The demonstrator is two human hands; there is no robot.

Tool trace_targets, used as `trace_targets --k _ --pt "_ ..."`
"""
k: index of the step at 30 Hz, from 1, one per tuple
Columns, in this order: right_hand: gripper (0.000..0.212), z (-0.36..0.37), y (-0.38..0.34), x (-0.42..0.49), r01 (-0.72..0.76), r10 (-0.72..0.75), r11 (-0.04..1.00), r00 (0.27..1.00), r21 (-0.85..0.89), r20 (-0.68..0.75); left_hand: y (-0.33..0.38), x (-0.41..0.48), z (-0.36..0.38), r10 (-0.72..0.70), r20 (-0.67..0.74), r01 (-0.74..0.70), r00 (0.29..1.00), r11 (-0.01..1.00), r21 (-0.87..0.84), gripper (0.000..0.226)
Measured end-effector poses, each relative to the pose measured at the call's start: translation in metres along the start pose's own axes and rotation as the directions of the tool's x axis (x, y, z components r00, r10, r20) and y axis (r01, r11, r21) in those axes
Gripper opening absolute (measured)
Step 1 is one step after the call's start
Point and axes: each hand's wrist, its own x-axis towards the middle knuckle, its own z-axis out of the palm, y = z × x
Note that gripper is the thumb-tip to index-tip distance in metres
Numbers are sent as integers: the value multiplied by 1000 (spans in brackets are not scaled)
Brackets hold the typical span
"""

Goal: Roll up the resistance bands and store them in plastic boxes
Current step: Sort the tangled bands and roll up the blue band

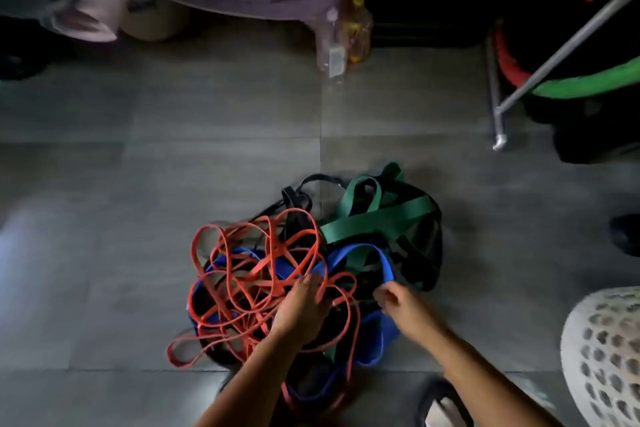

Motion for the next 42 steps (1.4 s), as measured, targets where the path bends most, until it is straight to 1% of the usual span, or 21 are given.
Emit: trace_targets --k 2,4,6,8,9,11,12,14,16,18,21,23,25,27,29,31,33,35,37,40,42 --pt "12 16 18 32 32 -31 999 999 20 -24 -7 42 17 29 -129 -27 991 999 19 49" --pt "11 30 34 67 34 -32 998 999 58 -38 -8 87 34 54 -209 -32 976 994 104 56" --pt "19 41 48 95 18 -15 998 999 59 -46 -13 123 57 71 -225 -5 972 960 281 52" --pt "10 49 58 116 35 -34 999 998 22 -55 -21 145 75 92 -225 31 970 872 489 42" --pt "13 52 63 127 47 -46 999 997 23 -66 -25 153 80 125 -230 31 965 817 575 36" --pt "16 47 58 136 59 -55 997 995 41 -85 -25 157 78 204 -242 -2 948 769 639 32" --pt "17 46 54 135 79 -76 996 993 36 -90 -26 154 77 238 -253 -26 938 774 632 31" --pt "20 38 40 127 139 -132 989 983 49 -129 -27 139 62 259 -314 -65 913 855 515 29" --pt "14 29 23 112 226 -217 974 959 30 -182 -25 116 43 215 -399 -92 891 947 306 28" --pt "8 20 3 89 334 -332 942 921 -26 -203 -20 83 26 219 -474 -143 853 971 191 26" --pt "36 11 -35 40 388 -397 918 889 -87 -227 -9 29 5 217 -559 -195 800 976 101 18" --pt "45 7 -46 18 398 -393 917 881 -37 -263 -1 1 -2 188 -589 -222 786 975 16 17" --pt "56 3 -56 -19 464 -454 886 854 -23 -256 15 -38 -11 216 -625 -329 750 942 -69 22" --pt "65 2 -61 -51 554 -549 832 813 -34 -192 43 -82 -17 292 -653 -445 699 892 -78 27" --pt "51 3 -66 -86 619 -606 784 779 44 -161 74 -125 -22 351 -659 -529 666 845 -84 29" --pt "32 4 -76 -125 643 -616 746 765 173 -188 100 -160 -27 372 -654 -580 658 805 -125 30" --pt "5 3 -80 -158 665 -617 707 746 240 -251 115 -188 -30 370 -645 -633 669 738 -233 29" --pt "24 2 -78 -184 687 -621 688 724 234 -299 114 -209 -31 396 -590 -669 703 650 -361 32" --pt "38 1 -78 -208 677 -608 702 732 221 -308 98 -220 -28 422 -526 -665 738 583 -466 39" --pt "45 -5 -86 -242 672 -582 707 730 221 -357 61 -232 -2 421 -428 -601 799 551 -580 44" --pt "51 -11 -100 -270 701 -609 679 703 216 -368 45 -235 30 478 -352 -587 805 552 -592 51"
